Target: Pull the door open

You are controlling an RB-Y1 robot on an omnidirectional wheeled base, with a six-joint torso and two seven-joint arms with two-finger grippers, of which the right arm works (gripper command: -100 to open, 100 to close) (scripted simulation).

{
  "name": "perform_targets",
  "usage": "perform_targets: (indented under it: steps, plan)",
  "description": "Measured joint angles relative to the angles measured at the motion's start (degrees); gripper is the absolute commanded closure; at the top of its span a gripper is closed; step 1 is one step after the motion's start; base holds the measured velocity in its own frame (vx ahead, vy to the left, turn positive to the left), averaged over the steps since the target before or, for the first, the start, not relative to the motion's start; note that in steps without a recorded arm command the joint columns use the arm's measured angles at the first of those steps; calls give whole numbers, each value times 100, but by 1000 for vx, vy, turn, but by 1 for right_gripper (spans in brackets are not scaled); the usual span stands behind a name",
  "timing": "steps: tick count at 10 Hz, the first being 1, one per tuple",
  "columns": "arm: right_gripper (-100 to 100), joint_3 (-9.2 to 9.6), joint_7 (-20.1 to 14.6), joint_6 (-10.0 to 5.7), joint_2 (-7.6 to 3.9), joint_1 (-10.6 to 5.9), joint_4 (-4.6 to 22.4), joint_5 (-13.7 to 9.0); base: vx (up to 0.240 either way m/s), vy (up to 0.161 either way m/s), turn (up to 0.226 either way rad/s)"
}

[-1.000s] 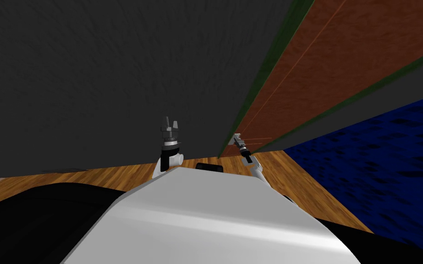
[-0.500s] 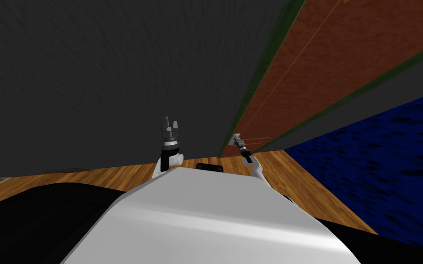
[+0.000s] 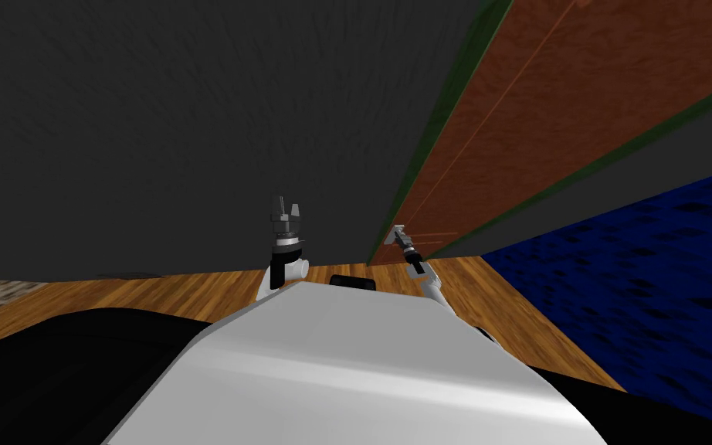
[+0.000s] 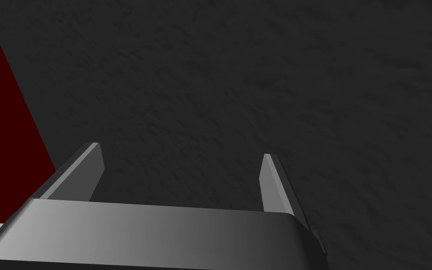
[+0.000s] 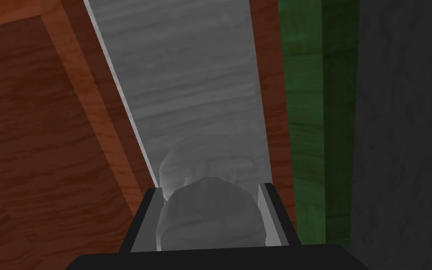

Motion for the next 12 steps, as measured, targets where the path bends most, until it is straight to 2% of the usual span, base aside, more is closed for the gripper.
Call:
perform_targets:
  steps: [12]
  plan:
    - [100,68,-1679,12,51,-270,311,-835,-59,-47,80]
